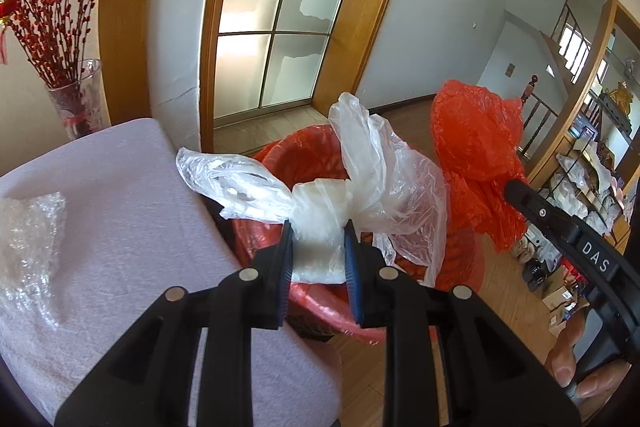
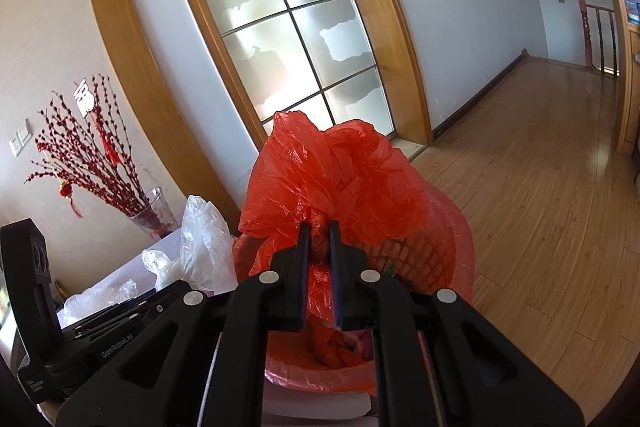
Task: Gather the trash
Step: 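Carry both bags over the red basket and open both tools to drop them, then grasp the bubble wrap with the right tool while the left tool grasps the clear bag, then carry both items over the red basket and open both tools to drop them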
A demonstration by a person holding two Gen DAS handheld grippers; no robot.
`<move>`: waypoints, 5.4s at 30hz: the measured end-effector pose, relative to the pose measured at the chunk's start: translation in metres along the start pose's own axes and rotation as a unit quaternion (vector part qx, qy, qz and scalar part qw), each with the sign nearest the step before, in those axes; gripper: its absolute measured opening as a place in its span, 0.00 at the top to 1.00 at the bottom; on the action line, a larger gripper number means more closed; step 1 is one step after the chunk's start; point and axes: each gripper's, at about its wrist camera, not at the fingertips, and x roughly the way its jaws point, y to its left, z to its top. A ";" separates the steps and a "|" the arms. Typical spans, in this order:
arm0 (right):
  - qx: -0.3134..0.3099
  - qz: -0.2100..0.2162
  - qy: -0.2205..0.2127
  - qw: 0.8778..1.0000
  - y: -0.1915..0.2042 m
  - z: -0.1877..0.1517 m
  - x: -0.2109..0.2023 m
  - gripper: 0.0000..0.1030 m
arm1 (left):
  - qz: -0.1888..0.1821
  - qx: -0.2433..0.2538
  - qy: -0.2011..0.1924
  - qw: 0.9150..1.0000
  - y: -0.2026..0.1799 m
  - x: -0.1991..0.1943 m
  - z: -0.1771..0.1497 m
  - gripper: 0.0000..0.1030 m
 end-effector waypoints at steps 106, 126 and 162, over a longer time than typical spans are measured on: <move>-0.122 0.119 0.134 0.976 0.184 -0.066 0.090 0.89 | 0.280 -0.181 0.018 0.942 0.279 -0.127 -0.052 0.40; -0.092 0.121 0.112 0.982 0.157 -0.049 0.069 0.89 | 0.209 -0.128 0.023 0.969 0.257 -0.105 -0.047 0.85; 0.017 -0.011 -0.002 1.000 0.022 0.001 0.011 0.89 | -0.001 -0.004 -0.008 1.000 0.044 -0.046 0.005 0.85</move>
